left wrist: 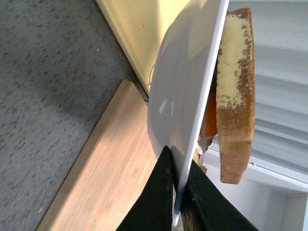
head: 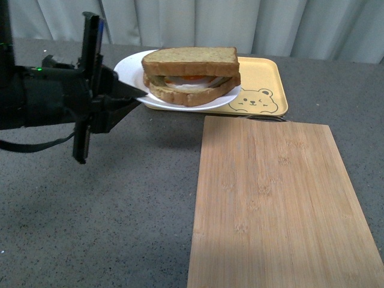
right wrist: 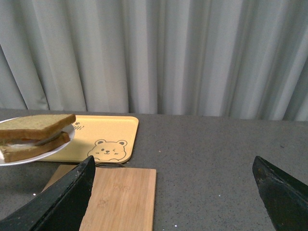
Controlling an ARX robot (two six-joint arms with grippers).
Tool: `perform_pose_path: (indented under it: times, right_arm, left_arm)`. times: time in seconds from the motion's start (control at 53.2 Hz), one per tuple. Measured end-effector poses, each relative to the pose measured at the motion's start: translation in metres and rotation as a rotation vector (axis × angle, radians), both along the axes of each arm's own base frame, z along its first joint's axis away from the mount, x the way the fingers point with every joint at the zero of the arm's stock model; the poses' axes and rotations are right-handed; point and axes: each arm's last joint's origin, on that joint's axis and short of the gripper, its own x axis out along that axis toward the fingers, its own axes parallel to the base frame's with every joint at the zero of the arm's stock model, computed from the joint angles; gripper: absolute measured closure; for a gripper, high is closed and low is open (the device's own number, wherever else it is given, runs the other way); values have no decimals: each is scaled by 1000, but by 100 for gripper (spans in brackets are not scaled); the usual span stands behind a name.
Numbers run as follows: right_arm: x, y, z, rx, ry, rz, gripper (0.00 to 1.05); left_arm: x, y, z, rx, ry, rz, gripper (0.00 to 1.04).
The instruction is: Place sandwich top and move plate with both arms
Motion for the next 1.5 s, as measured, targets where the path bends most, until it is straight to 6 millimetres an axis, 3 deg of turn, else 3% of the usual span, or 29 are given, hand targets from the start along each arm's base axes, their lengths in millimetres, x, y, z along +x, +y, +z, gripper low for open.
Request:
perform_pose_path:
  times: [0.094,0.394,0.582,0.864,1.239,1.446,1.502]
  right_arm:
    - [0,0,0,0,0,0,9]
    - [0,0,0,0,0,0,9]
    - [0,0,0,0,0,0,9]
    - [0,0,0,0,0,0,9]
    - [0,0,0,0,0,0,9]
    - [0,0,0,0,0,0,9]
    - [0,0,0,0,0,0,9]
  left_arm:
    - [29,-18,-3,-3,20,17,101]
    - [79,-52,-16,-1,71,15,101]
    - [98,-68,-25,-5,94,16,101]
    - [109,-77,-38,17,131,23,101]
    - [101,-71,-29,34,108,-15,42]
    - [81,-60,5,242,9,-36,9]
    - [74,-57,14,343,-52,-46,5]
